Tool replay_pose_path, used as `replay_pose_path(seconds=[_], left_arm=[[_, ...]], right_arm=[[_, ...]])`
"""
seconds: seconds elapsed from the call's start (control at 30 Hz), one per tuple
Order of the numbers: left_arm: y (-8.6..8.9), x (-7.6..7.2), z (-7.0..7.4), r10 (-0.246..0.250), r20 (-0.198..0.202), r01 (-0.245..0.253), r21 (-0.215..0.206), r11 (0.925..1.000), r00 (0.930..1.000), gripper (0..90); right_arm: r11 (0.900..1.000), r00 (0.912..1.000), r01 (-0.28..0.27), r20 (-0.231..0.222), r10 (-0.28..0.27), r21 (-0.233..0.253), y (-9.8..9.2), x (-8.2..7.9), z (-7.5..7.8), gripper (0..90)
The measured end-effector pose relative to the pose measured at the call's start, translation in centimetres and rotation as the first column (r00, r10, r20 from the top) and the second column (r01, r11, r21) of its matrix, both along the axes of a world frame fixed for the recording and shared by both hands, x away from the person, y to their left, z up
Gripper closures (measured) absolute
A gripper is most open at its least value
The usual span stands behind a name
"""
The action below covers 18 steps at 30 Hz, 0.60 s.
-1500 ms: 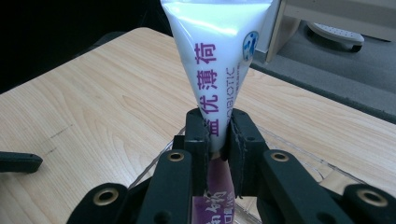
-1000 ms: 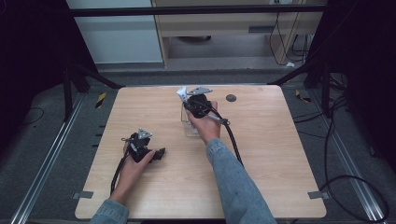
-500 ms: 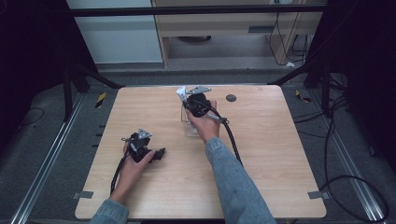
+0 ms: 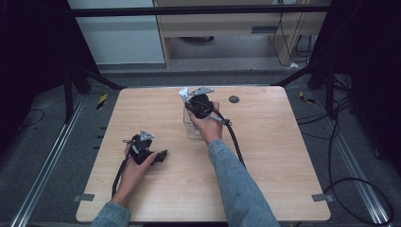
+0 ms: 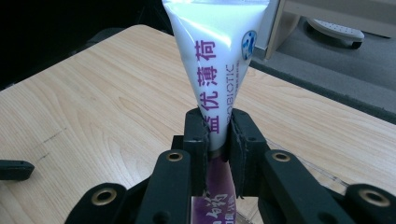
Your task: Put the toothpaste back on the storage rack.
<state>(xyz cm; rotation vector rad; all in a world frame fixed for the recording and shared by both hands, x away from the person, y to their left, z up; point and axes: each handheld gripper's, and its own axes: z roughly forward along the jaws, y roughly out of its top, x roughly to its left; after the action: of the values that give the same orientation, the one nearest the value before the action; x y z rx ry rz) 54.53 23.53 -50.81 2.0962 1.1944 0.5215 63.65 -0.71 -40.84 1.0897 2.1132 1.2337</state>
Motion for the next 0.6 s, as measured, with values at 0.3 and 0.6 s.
replay_pose_path(seconds=[0.3,0.6], left_arm=[[0.01,0.00,0.00,-0.001,0.000,0.001,0.001,1.0000,1.0000,0.0],[-0.01,-0.01,0.00,0.001,-0.001,-0.001,-0.001,1.0000,1.0000,0.0]], right_arm=[[1.000,1.0000,0.000,0.000,0.000,0.004,-0.05,0.02,0.04,75.5],[1.000,1.0000,-0.002,0.002,0.002,0.010,-0.28,-0.20,0.33,72.0]])
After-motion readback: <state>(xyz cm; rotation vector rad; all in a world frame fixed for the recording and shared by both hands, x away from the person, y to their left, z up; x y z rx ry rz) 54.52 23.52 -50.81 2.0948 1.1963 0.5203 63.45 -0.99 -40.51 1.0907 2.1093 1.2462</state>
